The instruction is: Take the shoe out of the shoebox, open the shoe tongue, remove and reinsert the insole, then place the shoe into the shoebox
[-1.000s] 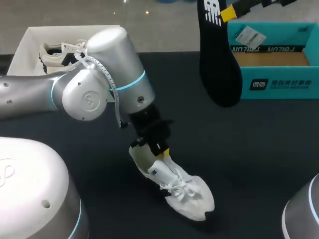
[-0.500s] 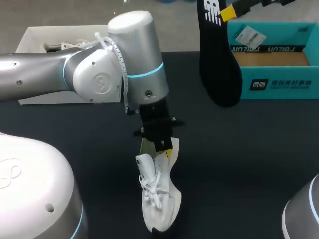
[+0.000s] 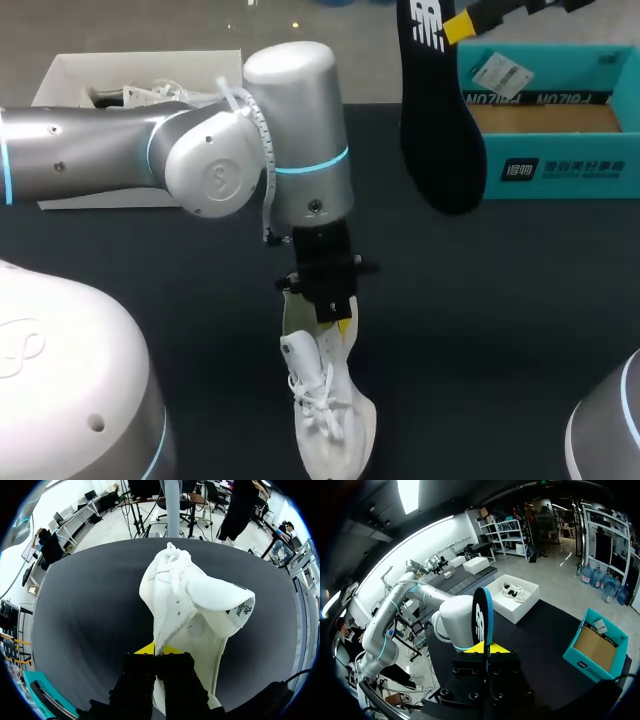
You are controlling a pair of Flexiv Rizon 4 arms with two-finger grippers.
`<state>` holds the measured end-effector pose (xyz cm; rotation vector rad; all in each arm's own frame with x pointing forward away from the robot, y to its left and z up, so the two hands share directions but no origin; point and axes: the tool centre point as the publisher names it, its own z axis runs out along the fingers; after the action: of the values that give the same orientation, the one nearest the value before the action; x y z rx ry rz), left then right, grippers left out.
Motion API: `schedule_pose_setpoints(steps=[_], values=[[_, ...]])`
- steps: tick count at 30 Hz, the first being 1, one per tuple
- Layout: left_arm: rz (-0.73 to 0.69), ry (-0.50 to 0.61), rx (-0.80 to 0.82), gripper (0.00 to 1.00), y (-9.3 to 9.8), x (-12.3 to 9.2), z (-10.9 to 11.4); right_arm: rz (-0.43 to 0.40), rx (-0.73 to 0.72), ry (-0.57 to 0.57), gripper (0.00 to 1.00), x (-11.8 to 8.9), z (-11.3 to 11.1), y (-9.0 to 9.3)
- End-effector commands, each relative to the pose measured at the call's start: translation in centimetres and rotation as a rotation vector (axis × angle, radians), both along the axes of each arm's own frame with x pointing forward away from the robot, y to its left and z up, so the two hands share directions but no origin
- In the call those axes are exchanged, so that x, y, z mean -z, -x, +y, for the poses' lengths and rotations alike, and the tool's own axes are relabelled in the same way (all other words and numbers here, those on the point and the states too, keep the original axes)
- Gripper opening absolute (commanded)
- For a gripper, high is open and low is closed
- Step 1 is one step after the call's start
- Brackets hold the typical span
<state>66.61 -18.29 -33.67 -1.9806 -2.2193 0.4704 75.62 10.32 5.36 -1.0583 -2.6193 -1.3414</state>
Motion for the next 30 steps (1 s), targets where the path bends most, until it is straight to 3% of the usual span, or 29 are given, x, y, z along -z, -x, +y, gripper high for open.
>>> schedule_pose_setpoints(steps=[1, 7, 8, 9, 10, 12, 14, 23, 30], values=[[-0.017, -0.009, 0.004, 0.00, 0.2, 0.9, -0.7, 0.003, 0.000, 0.003, 0.00, 0.0, 0.2, -0.2], [-0.054, 0.004, 0.001, 0.00, 0.3, 1.5, -1.2, 0.003, 0.000, 0.003, 0.00, 0.0, 0.2, -0.2], [-0.056, 0.003, 0.000, 0.05, 0.2, 1.6, -1.3, 0.003, 0.000, 0.003, 0.00, 0.0, 0.2, -0.2], [-0.059, 0.003, -0.003, 0.27, 0.1, 1.7, -1.4, 0.003, 0.000, 0.003, 0.00, 0.0, 0.2, -0.2], [-0.069, 0.007, -0.004, 0.41, 0.1, 1.8, -1.5, 0.003, 0.000, 0.003, 0.00, 0.0, 0.2, -0.2], [-0.071, 0.011, -0.007, 0.87, 0.0, 1.9, -1.6, 0.003, 0.000, 0.003, 0.00, 0.0, 0.2, -0.2], [-0.083, 0.022, -0.009, 1.00, 0.0, 1.9, -1.8, 0.003, 0.000, 0.003, 0.00, 0.0, 0.2, -0.2], [-0.105, 0.129, -0.092, 1.00, -0.7, 0.7, -2.3, 0.003, 0.000, 0.003, 0.00, 0.0, 0.2, -0.2], [-0.092, 0.327, -0.293, 1.00, -2.9, -2.1, -1.2, 0.003, 0.000, 0.003, 0.00, 0.0, 0.2, -0.2]])
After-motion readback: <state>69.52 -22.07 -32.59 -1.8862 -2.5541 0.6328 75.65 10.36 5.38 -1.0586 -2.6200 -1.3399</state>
